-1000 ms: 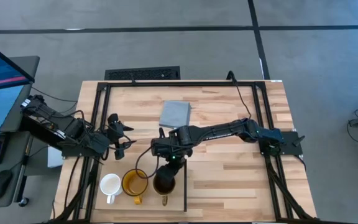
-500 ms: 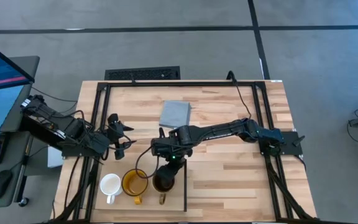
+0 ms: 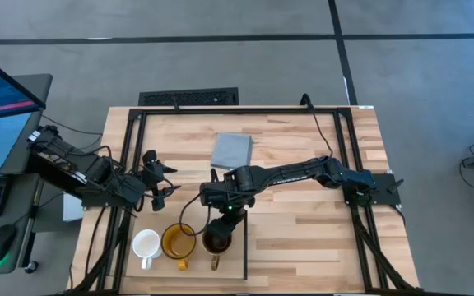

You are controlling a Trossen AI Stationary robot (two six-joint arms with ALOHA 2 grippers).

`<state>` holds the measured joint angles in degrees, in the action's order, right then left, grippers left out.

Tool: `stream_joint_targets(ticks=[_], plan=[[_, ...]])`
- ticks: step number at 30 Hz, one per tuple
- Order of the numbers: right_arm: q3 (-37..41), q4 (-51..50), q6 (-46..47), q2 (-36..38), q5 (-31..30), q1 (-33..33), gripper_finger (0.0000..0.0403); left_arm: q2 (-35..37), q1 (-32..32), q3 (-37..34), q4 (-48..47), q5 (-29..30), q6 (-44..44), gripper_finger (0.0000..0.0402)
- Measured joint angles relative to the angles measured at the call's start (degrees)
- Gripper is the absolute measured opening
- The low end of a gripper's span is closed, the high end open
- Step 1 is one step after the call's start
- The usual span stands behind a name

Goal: Stack small to large cups/mugs on shelf
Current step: Put the green patterned mug on the shelf

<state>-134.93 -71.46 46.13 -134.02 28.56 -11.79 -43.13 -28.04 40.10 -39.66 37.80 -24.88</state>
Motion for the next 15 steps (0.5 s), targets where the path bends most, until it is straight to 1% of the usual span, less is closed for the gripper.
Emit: stream_joint_targets(ticks=[15], plan=[[0.00, -0.53, 0.35, -0.02, -0.22, 0.70, 0.0201, 0.00, 0.00, 0.00, 0.00, -0.01, -0.87, 0.0247]])
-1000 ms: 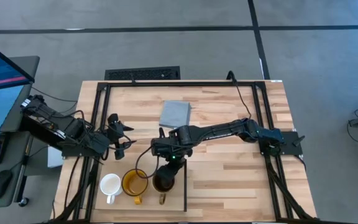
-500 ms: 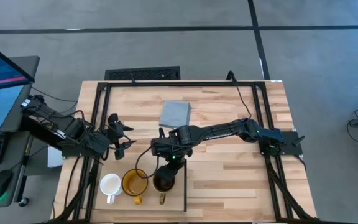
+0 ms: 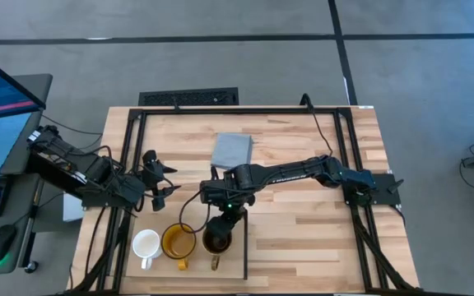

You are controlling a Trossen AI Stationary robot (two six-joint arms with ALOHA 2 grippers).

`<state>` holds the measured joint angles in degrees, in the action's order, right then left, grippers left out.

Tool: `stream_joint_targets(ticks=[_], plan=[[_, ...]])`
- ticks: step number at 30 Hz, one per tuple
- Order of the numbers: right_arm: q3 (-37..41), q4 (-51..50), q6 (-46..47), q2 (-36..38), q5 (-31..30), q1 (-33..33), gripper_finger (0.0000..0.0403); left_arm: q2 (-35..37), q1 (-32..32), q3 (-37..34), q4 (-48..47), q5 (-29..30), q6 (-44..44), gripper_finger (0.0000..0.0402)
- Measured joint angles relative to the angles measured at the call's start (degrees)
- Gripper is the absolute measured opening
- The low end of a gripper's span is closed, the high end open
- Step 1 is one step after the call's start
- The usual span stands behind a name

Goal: Stack small to large cups/mugs on shelf
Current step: Put the green patterned mug on the shelf

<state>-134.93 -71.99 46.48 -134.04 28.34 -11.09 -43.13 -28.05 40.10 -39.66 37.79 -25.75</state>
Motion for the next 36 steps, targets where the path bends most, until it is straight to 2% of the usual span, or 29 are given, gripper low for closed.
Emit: stream_joint_targets(ticks=[9, 36], plan=[[-0.02, -1.50, 0.00, 0.02, -2.94, 0.59, 0.0199, 0.00, -0.01, 0.00, -0.04, -1.50, -0.03, 0.0247], [0.02, 3.02, -0.42, 0.00, -2.68, 1.32, 0.0200, 0.00, -0.01, 0.00, -0.13, -1.52, -0.44, 0.0247]])
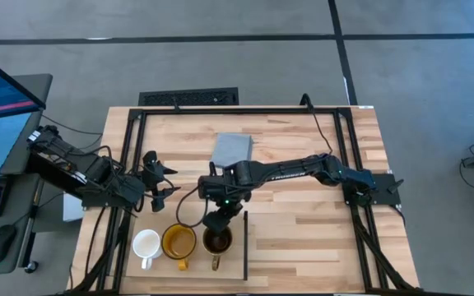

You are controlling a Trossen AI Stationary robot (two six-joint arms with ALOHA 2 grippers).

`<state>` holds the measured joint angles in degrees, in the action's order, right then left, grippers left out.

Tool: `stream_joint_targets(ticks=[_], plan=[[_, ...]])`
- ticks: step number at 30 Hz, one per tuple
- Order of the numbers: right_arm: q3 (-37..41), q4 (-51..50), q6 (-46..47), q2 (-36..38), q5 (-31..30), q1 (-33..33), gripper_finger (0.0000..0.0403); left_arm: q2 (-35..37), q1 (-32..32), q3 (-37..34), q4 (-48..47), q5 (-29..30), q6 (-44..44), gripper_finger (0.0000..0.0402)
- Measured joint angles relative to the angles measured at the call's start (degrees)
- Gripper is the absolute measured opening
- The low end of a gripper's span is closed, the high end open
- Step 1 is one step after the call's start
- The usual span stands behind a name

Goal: Stack small to large cups/mugs on shelf
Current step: Put the green patterned mug on the shelf

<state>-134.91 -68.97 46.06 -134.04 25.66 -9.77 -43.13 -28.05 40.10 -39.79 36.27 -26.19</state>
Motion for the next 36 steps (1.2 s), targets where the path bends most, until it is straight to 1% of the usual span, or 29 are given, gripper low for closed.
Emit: stream_joint_targets(ticks=[7, 20, 30, 36], plan=[[0.00, 0.02, 0.00, 0.00, 1.35, -0.47, 0.0200, 0.00, 0.00, 0.00, -0.39, 0.00, 0.00, 0.0247], [0.00, 0.44, 0.00, 0.00, 1.47, -1.27, 0.0200, 0.00, 0.01, 0.00, -0.37, -0.03, -0.53, 0.0247], [0.00, 0.50, -0.07, 0.00, 1.52, -1.91, 0.0200, 0.00, 0.02, 0.00, -0.35, -1.38, -0.61, 0.0247], [0.00, 1.90, -0.07, 0.00, 1.50, -1.75, 0.0200, 0.00, 0.01, 0.00, -0.35, -1.38, -0.61, 0.0247]])
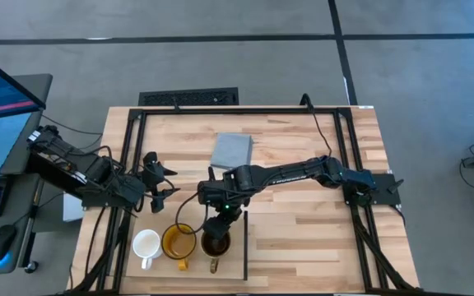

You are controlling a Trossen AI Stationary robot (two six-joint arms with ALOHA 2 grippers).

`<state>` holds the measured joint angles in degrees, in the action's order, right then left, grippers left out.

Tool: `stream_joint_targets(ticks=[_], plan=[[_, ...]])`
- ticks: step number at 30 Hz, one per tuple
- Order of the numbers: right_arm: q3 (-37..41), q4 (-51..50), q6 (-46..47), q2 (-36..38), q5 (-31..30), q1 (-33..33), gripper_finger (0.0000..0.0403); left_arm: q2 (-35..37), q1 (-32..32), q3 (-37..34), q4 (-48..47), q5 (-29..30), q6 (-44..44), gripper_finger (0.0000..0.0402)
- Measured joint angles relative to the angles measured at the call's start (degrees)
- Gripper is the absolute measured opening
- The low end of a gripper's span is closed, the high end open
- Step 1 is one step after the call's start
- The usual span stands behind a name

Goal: Stack small to large cups/mugs on shelf
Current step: Put the green patterned mug on the shelf

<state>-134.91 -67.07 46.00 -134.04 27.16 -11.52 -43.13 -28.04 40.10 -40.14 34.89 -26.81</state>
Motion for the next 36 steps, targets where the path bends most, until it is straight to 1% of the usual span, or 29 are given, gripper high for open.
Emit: stream_joint_targets(ticks=[20, 27, 36], plan=[[0.00, 0.50, 0.00, 0.00, 0.02, -0.84, 0.0200, 0.00, -0.01, 0.00, 0.07, -0.04, -0.02, 0.0247], [0.00, 3.28, -0.07, 0.00, -0.07, -0.71, 0.0200, -0.02, 0.00, 0.00, 0.07, -0.05, -0.90, 0.0247], [0.00, 3.15, 0.00, 0.00, -0.02, -0.81, 0.0200, 0.00, 0.01, 0.00, 0.07, -0.06, -0.93, 0.0247]])
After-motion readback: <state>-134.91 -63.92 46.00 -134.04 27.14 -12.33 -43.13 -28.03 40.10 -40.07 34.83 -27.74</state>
